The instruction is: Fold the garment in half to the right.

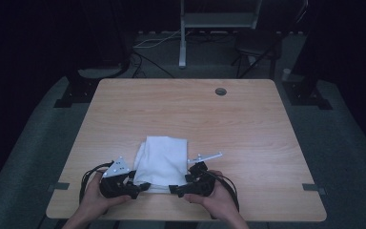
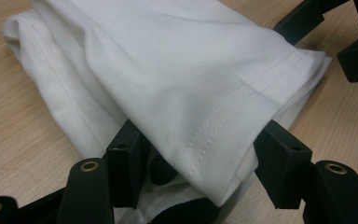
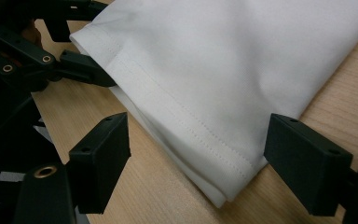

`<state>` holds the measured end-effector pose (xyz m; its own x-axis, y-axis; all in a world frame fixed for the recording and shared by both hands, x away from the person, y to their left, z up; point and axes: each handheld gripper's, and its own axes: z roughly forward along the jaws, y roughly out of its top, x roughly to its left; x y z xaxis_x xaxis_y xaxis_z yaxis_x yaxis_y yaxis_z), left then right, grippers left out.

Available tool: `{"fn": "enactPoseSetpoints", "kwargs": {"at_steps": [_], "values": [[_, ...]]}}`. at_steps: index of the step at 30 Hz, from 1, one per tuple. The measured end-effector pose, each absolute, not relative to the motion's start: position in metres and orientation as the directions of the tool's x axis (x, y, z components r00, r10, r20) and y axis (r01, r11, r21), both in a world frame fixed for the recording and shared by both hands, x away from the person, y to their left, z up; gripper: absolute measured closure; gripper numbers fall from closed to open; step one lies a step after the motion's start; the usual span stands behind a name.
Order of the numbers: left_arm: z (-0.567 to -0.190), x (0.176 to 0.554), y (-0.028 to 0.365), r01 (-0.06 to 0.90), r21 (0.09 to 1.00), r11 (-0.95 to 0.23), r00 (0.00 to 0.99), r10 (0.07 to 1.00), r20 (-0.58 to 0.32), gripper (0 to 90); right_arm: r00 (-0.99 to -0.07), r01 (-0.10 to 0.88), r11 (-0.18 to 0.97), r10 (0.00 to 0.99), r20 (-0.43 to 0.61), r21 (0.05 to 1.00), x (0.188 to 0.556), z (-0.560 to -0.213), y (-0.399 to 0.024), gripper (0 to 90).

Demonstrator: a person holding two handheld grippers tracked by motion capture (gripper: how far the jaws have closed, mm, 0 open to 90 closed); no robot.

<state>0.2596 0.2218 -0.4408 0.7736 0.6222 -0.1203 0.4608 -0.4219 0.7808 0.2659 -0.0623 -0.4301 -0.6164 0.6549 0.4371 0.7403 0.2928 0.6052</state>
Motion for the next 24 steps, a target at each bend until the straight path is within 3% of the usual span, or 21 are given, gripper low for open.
{"fn": "enactPoseSetpoints", "kwargs": {"at_steps": [10,12,24], "values": [[-0.44,0.253,0.227,0.437,0.825,-0.359,0.765,0.63,-0.13,32.0,-0.636,0.686,0.221,0.645,0.424,0.693,0.262,-0.429,-0.073,18.4],[-0.439,0.251,0.229,0.431,0.836,-0.34,0.759,0.638,-0.131,32.0,-0.632,0.666,0.201,0.664,0.4,0.718,0.261,-0.426,-0.082,13.9],[-0.434,0.245,0.244,0.385,0.89,-0.243,0.719,0.683,-0.124,30.2,-0.623,0.56,0.12,0.713,0.321,0.82,0.254,-0.419,-0.119,13.8]]}}
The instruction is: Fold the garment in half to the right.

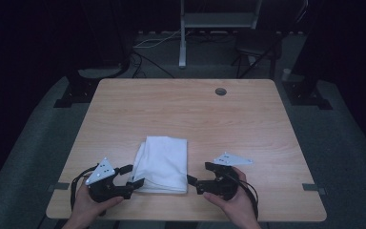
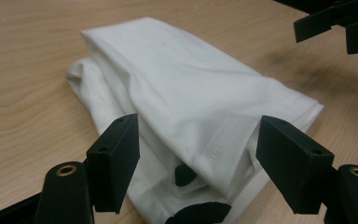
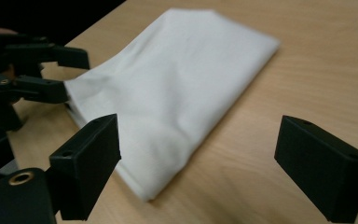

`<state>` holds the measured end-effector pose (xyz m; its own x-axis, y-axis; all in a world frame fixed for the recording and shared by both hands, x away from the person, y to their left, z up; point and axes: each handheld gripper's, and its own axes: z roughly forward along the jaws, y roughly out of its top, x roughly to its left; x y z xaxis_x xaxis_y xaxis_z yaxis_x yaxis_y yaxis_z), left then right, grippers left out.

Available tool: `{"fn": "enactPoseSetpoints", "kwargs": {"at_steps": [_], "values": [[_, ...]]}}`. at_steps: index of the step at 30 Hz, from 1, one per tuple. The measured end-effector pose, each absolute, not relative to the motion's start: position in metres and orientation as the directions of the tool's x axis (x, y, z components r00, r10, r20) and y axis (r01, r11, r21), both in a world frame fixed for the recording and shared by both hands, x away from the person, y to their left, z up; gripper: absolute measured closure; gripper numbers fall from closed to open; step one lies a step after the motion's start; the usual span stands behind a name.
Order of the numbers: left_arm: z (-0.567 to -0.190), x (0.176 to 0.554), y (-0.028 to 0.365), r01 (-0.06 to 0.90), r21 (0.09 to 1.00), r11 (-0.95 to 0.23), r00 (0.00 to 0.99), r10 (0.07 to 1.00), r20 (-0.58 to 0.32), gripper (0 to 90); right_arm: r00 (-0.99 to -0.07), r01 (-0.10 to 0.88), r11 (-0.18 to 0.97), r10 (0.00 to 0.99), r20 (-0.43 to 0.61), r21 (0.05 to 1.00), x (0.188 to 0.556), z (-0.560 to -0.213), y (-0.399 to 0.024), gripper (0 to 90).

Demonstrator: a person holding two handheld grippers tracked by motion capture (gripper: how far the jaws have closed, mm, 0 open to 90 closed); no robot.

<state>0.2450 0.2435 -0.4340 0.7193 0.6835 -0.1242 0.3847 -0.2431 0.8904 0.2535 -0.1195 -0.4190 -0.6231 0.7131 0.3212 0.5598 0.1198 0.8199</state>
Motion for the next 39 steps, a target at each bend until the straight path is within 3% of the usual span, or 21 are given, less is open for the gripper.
{"fn": "enactPoseSetpoints", "kwargs": {"at_steps": [4,26,39], "values": [[-0.432,0.242,0.248,0.382,0.9,-0.209,0.702,0.699,-0.136,21.5,-0.613,0.511,0.089,0.735,0.29,0.855,0.249,-0.418,-0.142,12.8],[-0.426,0.237,0.288,0.318,0.943,-0.096,0.594,0.796,-0.12,21.5,-0.369,0.422,-0.072,0.897,0.244,0.904,0.228,-0.433,-0.256,12.9],[-0.429,0.238,0.323,0.31,0.95,-0.032,0.497,0.858,-0.133,21.5,-0.292,0.361,-0.113,0.929,0.228,0.926,0.222,-0.428,-0.285,12.9]]}}
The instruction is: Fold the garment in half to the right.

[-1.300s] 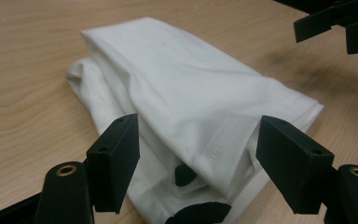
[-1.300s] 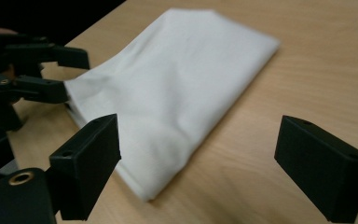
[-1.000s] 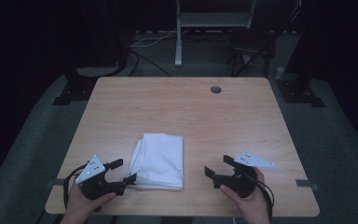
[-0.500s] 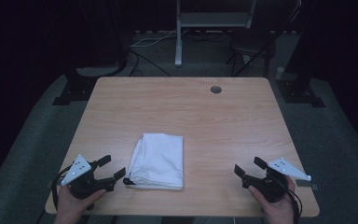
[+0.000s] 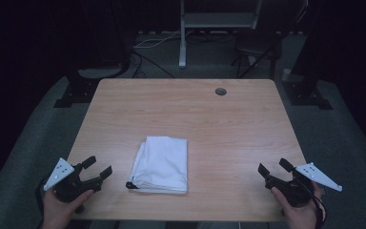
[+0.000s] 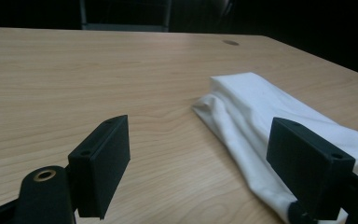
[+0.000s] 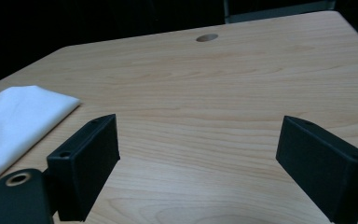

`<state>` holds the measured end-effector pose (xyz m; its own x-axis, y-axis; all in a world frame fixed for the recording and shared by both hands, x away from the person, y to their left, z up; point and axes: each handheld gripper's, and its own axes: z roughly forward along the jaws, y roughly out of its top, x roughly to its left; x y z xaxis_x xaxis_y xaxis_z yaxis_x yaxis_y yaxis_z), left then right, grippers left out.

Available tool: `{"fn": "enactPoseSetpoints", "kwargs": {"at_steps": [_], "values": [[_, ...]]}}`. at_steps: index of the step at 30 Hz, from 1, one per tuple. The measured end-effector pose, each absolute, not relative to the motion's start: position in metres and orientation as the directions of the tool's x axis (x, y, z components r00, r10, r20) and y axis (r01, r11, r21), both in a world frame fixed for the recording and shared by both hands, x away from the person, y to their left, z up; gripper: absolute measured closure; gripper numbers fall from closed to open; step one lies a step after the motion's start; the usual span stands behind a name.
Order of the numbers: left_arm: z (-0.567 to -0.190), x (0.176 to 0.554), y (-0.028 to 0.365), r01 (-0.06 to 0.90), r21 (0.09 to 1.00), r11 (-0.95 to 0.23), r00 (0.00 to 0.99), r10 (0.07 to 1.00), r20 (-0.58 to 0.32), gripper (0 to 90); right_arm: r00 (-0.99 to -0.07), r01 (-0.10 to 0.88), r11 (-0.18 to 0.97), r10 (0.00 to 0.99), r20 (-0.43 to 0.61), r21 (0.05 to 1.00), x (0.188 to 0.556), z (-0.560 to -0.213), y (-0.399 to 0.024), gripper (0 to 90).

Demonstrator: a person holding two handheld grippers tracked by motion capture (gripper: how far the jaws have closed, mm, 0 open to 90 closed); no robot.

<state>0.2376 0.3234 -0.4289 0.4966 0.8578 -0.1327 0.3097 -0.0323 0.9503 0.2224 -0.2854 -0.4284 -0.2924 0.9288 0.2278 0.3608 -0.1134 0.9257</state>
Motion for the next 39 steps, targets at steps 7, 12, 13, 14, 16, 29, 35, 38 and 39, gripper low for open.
{"fn": "enactPoseSetpoints", "kwargs": {"at_steps": [7,12,13,14,16,29,35,38,39], "values": [[-0.437,0.241,0.336,0.32,0.947,-0.012,0.444,0.885,-0.139,21.5,-0.267,0.35,-0.11,0.94,0.212,0.93,0.221,-0.434,-0.292,12.9],[-0.439,0.243,0.34,0.311,0.95,0.009,0.418,0.897,-0.145,21.5,-0.244,0.334,-0.117,0.948,0.206,0.935,0.219,-0.435,-0.296,12.9],[-0.439,0.243,0.34,0.31,0.951,0.011,0.416,0.897,-0.146,21.5,-0.243,0.334,-0.114,0.949,0.203,0.936,0.219,-0.436,-0.297,12.9],[-0.439,0.243,0.34,0.309,0.951,0.012,0.416,0.897,-0.147,21.5,-0.24,0.333,-0.114,0.95,0.202,0.936,0.219,-0.436,-0.297,12.9],[-0.439,0.242,0.339,0.305,0.952,0.004,0.419,0.897,-0.138,21.5,-0.238,0.329,-0.115,0.95,0.2,0.937,0.218,-0.437,-0.298,12.9],[-0.438,0.241,0.33,0.282,0.959,-0.015,0.416,0.903,-0.108,21.5,-0.228,0.315,-0.1,0.957,0.178,0.944,0.219,-0.443,-0.301,12.9],[-0.439,0.24,0.328,0.272,0.962,-0.022,0.409,0.907,-0.095,21.5,-0.236,0.308,-0.086,0.958,0.163,0.948,0.218,-0.443,-0.3,12.9],[-0.438,0.239,0.325,0.261,0.964,-0.041,0.415,0.907,-0.074,21.5,-0.246,0.309,-0.065,0.958,0.146,0.949,0.218,-0.443,-0.298,12.9],[-0.438,0.238,0.324,0.257,0.965,-0.054,0.416,0.908,-0.06,21.5,-0.249,0.308,-0.057,0.959,0.138,0.95,0.218,-0.443,-0.297,12.9]]}}
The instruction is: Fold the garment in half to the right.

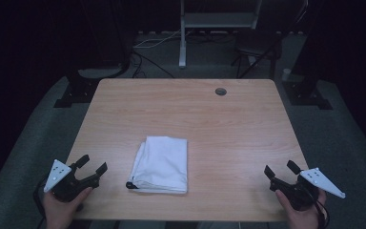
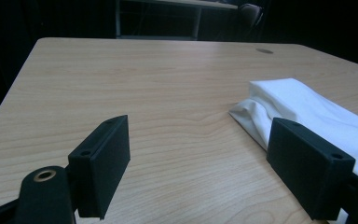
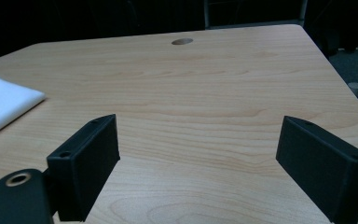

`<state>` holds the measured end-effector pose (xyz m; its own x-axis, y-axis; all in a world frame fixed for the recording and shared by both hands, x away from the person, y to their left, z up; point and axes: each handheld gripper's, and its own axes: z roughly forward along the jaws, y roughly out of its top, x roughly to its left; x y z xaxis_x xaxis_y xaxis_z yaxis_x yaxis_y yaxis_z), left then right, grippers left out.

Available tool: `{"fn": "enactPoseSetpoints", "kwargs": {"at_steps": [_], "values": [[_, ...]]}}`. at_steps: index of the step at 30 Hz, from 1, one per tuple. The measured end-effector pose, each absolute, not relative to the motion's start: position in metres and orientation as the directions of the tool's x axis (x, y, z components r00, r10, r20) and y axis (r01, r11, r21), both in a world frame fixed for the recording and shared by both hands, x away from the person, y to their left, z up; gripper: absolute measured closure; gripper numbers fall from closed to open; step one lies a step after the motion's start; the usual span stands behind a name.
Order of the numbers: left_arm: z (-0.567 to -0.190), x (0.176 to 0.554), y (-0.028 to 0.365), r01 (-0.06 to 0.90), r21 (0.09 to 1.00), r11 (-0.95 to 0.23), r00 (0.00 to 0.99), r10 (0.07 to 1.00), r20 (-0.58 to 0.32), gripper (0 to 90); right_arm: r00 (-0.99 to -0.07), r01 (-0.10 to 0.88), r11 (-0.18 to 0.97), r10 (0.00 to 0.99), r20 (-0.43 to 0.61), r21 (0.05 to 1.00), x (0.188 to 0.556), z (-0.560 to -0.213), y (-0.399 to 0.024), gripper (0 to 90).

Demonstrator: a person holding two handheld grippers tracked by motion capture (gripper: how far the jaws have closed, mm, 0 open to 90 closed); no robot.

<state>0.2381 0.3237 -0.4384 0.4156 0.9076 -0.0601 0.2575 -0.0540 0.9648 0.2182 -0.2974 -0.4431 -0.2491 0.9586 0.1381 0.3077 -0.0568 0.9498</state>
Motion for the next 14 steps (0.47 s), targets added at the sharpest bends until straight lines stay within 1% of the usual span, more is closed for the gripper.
{"fn": "enactPoseSetpoints", "kwargs": {"at_steps": [9,14], "values": [[-0.4384,0.2365,0.3176,0.245,0.966,-0.076,0.427,0.904,-0.037,21.5,-0.264,0.306,-0.01,0.96,0.095,0.952,0.2178,-0.4426,-0.2921,12.9],[-0.4384,0.2368,0.3183,0.25,0.966,-0.071,0.425,0.904,-0.044,21.5,-0.263,0.307,-0.013,0.96,0.098,0.952,0.2179,-0.4426,-0.2924,12.9]]}}
